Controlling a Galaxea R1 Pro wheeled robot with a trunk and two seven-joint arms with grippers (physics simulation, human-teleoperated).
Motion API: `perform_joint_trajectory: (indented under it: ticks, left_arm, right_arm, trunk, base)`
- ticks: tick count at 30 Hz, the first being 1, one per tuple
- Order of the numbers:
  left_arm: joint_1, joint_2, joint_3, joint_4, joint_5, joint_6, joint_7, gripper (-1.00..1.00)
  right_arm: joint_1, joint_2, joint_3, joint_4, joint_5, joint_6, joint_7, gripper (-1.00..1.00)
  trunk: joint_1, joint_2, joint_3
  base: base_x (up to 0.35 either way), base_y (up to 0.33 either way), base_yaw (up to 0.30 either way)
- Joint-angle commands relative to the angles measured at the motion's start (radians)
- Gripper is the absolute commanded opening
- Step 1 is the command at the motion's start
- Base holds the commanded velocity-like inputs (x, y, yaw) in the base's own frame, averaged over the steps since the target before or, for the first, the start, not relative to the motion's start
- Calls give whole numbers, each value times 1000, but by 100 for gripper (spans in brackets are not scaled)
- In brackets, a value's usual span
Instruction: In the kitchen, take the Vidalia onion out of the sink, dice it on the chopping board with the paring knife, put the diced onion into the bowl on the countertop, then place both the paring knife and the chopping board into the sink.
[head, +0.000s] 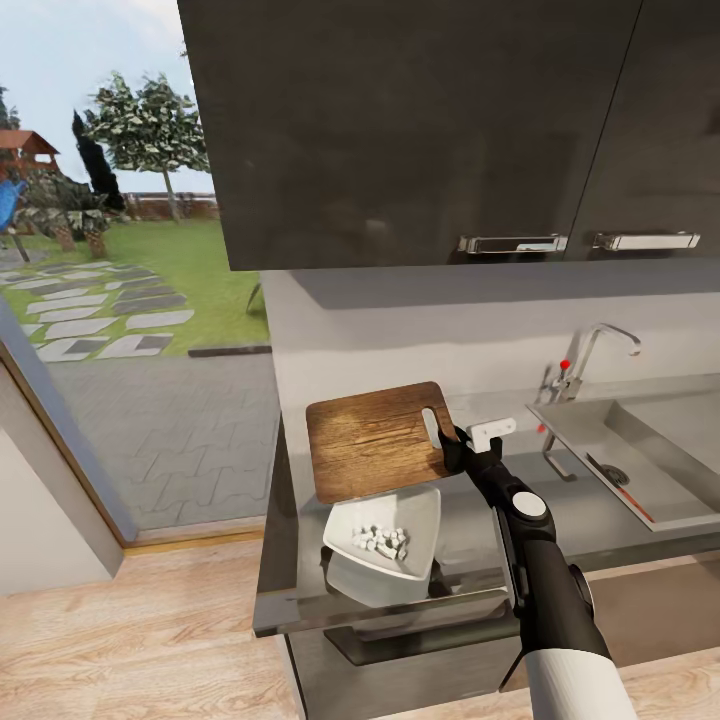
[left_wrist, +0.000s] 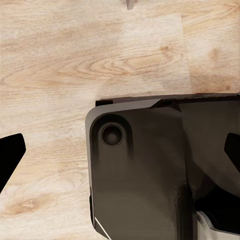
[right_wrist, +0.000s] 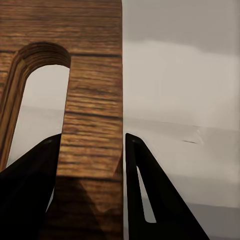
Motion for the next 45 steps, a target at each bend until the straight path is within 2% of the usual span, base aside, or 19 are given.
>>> perform_joint_trajectory:
  ticks: [1,11,12,15,16,18,20,25,45]
  left_arm:
    - [0,1,-6,-1,8,-1,0,100]
    - [0,1,-6,-1,8,-1,0,100]
    - [0,1,-6,-2,8,-1,0,100]
    - [0,1,-6,-1,8,-1,0,100]
    - [0,1,-6,-2,8,-1,0,100]
    - [0,1,-6,-1,8,-1,0,100]
    - [0,-1,-6,-1,8,-1,0,100]
    - [0,-5,-6,-1,7,-1,0,100]
    - [0,-5,-7,-2,7,-1,0,100]
  right_arm:
    - [-1,1,-3,-2,8,3,9,-100]
    - [-1,1,-2,-20,8,24,3,-100]
    - [-1,1,-2,-38,8,55,3,-100]
    - [-1,1,-1,-116,0,216,4,-100]
    - [-1,1,0,-150,-16,283,5,-100]
    - [-1,1,1,-183,-59,348,26,-100]
    - [-1,1,0,-194,-84,370,56,-100]
    - [-1,1,1,-200,-96,380,72,-100]
    - [-1,1,0,-195,-92,381,69,-100]
  trunk:
    - [1,-2,-2]
    - [1,-2,-2]
    - [1,-2,-2]
    - [1,-2,-2]
    - [1,-2,-2]
    - [1,-2,-2]
    - [1,-2,-2]
    - [1,-2,-2]
    - [1,-2,-2]
  base:
    - [0,0,0]
    - [0,0,0]
    - [0,-29,0]
    - [0,-134,0]
    - [0,-243,0]
    - [0,-274,0]
    - [0,-293,0]
    - [0,-301,0]
    - [0,-302,0]
